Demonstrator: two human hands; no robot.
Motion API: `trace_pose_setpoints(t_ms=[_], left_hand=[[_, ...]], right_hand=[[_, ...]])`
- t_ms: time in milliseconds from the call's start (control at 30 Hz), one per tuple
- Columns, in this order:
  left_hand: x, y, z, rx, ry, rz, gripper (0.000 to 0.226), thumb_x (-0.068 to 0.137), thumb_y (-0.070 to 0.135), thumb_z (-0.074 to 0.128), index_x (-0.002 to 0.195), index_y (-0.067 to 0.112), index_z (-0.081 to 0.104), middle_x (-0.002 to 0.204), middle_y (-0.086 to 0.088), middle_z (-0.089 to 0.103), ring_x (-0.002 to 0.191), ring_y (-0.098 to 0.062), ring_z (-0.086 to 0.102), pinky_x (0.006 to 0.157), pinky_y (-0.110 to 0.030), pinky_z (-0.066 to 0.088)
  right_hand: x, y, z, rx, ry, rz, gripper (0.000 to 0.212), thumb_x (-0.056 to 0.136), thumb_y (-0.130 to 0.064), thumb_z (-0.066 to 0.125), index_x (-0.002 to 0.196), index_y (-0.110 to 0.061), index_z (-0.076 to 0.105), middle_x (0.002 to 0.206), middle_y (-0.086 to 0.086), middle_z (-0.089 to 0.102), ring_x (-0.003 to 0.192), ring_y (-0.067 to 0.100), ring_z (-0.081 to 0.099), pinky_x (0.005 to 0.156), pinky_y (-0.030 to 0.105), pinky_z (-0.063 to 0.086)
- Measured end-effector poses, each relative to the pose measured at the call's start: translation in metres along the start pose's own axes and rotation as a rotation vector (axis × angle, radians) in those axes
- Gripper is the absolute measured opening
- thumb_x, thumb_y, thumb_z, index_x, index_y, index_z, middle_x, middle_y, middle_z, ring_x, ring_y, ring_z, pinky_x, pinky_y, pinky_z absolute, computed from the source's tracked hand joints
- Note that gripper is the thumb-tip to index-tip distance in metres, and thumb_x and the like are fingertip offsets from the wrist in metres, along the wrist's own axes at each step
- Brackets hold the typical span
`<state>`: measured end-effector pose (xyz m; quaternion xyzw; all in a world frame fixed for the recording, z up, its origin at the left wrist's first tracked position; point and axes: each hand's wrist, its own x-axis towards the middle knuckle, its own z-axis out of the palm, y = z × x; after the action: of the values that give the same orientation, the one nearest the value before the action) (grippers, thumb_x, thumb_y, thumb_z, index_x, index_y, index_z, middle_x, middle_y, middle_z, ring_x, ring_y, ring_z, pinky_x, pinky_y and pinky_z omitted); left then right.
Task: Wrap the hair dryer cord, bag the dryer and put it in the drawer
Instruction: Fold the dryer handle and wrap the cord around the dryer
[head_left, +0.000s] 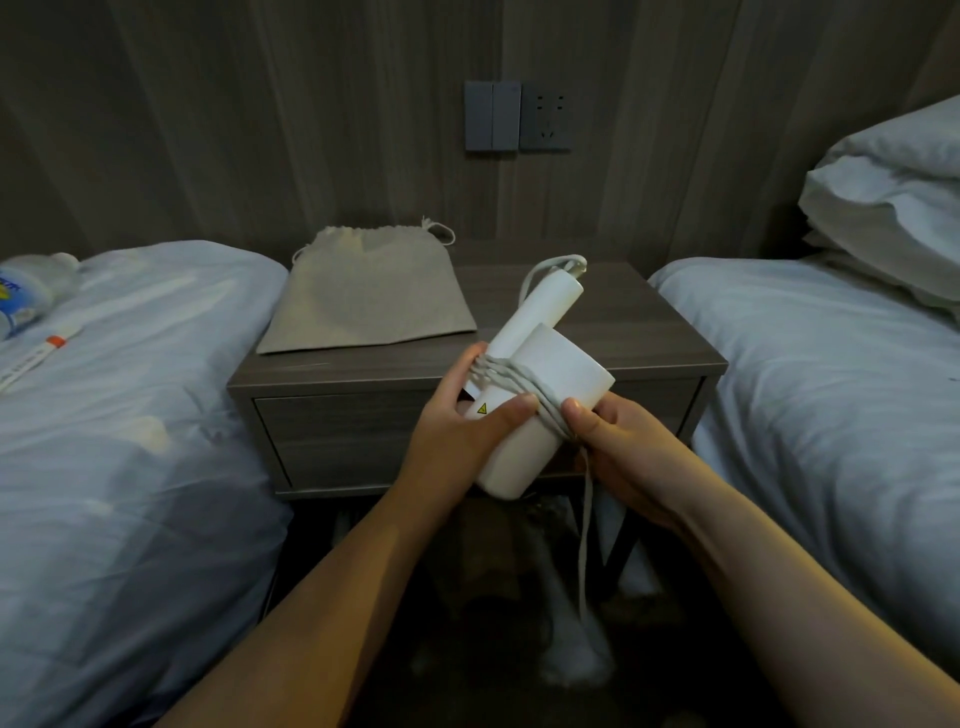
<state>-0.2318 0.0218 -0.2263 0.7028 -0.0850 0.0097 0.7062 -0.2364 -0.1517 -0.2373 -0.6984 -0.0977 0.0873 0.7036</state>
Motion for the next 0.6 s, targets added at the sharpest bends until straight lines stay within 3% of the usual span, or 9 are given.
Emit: trace_pose_setpoints(t_ms=[133, 200, 267, 333, 400, 500, 600], left_hand=[[-0.001, 0.0, -0.001, 0.02, -0.038, -0.002, 0.069, 0.08, 0.018, 0.068, 0.139, 0.033, 0.037, 0.102, 0.028, 0.054, 0.081, 0.014, 0.061, 0.061, -0.007, 0.049], [-0.001, 0.0, -0.002, 0.047, -0.051, 0.002, 0.07, 0.081, 0.018, 0.067, 0.14, 0.033, 0.034, 0.108, 0.026, 0.053, 0.088, 0.008, 0.06, 0.062, -0.007, 0.049], [0.0, 0.001, -0.003, 0.06, -0.06, -0.003, 0.068, 0.083, 0.021, 0.064, 0.142, 0.031, 0.032, 0.122, 0.015, 0.052, 0.094, 0.002, 0.057, 0.063, -0.007, 0.049], [0.0, 0.003, -0.004, 0.065, -0.063, -0.02, 0.066, 0.084, 0.025, 0.062, 0.143, 0.031, 0.032, 0.122, 0.01, 0.051, 0.095, -0.001, 0.057, 0.063, -0.008, 0.051], [-0.001, 0.004, -0.005, 0.063, -0.057, -0.03, 0.065, 0.082, 0.027, 0.064, 0.14, 0.032, 0.035, 0.113, 0.014, 0.055, 0.094, -0.001, 0.059, 0.063, -0.011, 0.052], [-0.001, 0.009, -0.006, 0.083, -0.053, -0.031, 0.065, 0.079, 0.029, 0.068, 0.137, 0.033, 0.039, 0.112, 0.016, 0.057, 0.094, 0.001, 0.06, 0.069, -0.015, 0.053], [0.0, 0.015, -0.009, 0.187, -0.026, 0.012, 0.06, 0.075, 0.03, 0.072, 0.124, 0.045, 0.041, 0.101, 0.029, 0.052, 0.091, 0.005, 0.056, 0.066, -0.011, 0.05]], right_hand=[[-0.001, -0.003, -0.003, -0.088, -0.013, 0.004, 0.077, 0.053, -0.067, 0.076, 0.115, -0.023, 0.061, 0.115, 0.004, 0.069, 0.11, 0.024, 0.064, 0.099, 0.049, 0.047], [-0.002, -0.004, -0.004, -0.103, -0.02, -0.002, 0.073, 0.056, -0.064, 0.076, 0.113, -0.023, 0.061, 0.111, 0.003, 0.07, 0.106, 0.021, 0.065, 0.091, 0.041, 0.051], [-0.004, -0.008, 0.0, -0.218, -0.003, -0.028, 0.054, 0.065, -0.066, 0.065, 0.104, -0.028, 0.062, 0.093, -0.007, 0.072, 0.088, 0.004, 0.067, 0.072, 0.022, 0.051], [-0.006, -0.012, 0.003, -0.308, 0.033, -0.035, 0.029, 0.078, -0.055, 0.051, 0.089, -0.03, 0.058, 0.069, -0.019, 0.068, 0.064, -0.01, 0.062, 0.055, 0.007, 0.043], [-0.008, -0.017, 0.006, -0.372, 0.033, -0.028, 0.023, 0.083, -0.051, 0.043, 0.079, -0.03, 0.052, 0.052, -0.026, 0.062, 0.049, -0.012, 0.056, 0.047, 0.005, 0.039], [-0.011, -0.026, 0.006, -0.444, 0.03, -0.01, 0.032, 0.071, -0.06, 0.042, 0.075, -0.03, 0.052, 0.05, -0.021, 0.061, 0.047, -0.01, 0.055, 0.048, 0.007, 0.039], [-0.011, -0.032, -0.001, -0.5, 0.079, -0.024, 0.038, 0.071, -0.059, 0.045, 0.065, -0.022, 0.053, 0.042, -0.014, 0.056, 0.04, -0.001, 0.051, 0.047, 0.013, 0.038]])
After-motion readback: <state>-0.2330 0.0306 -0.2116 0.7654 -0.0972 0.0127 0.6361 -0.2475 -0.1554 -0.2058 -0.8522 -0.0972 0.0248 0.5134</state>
